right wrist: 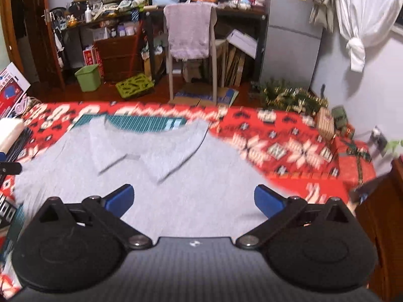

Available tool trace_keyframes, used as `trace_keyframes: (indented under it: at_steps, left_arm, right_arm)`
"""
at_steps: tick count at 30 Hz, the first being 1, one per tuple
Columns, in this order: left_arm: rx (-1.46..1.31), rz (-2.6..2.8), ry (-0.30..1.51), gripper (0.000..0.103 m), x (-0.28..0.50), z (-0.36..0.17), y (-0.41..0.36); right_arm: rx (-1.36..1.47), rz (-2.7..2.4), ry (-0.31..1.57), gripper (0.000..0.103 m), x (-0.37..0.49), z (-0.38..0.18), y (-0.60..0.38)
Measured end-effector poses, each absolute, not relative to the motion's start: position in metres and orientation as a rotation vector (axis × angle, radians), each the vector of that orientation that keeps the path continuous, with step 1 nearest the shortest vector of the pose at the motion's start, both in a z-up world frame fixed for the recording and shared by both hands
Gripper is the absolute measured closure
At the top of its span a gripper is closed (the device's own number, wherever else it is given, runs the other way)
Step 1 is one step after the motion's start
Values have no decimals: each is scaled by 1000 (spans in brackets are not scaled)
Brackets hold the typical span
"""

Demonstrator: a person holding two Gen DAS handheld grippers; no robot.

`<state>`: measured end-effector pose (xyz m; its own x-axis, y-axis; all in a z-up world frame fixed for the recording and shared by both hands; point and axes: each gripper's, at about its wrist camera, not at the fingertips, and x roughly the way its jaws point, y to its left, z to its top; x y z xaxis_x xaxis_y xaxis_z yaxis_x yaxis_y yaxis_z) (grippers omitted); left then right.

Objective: Fold clothes
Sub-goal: 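Release the shirt and hold both grippers open above the hem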

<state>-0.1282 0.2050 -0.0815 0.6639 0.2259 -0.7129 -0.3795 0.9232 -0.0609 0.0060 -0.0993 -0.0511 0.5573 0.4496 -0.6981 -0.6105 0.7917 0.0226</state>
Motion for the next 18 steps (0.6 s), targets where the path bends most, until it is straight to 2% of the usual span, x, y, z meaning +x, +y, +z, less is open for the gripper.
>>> trace_keyframes:
  at_steps: [14, 17, 18]
  left_arm:
    - [-79, 259, 853, 17, -139, -137, 124]
    - [-135, 249, 910, 13, -136, -151, 126]
    - [-154, 251, 928, 9, -134, -156, 127]
  right_arm:
    - [-235, 583, 862, 0, -47, -139, -90]
    - [-283, 580, 869, 0, -50, -150, -82]
    - [-279, 578, 858, 0, -51, -152, -82]
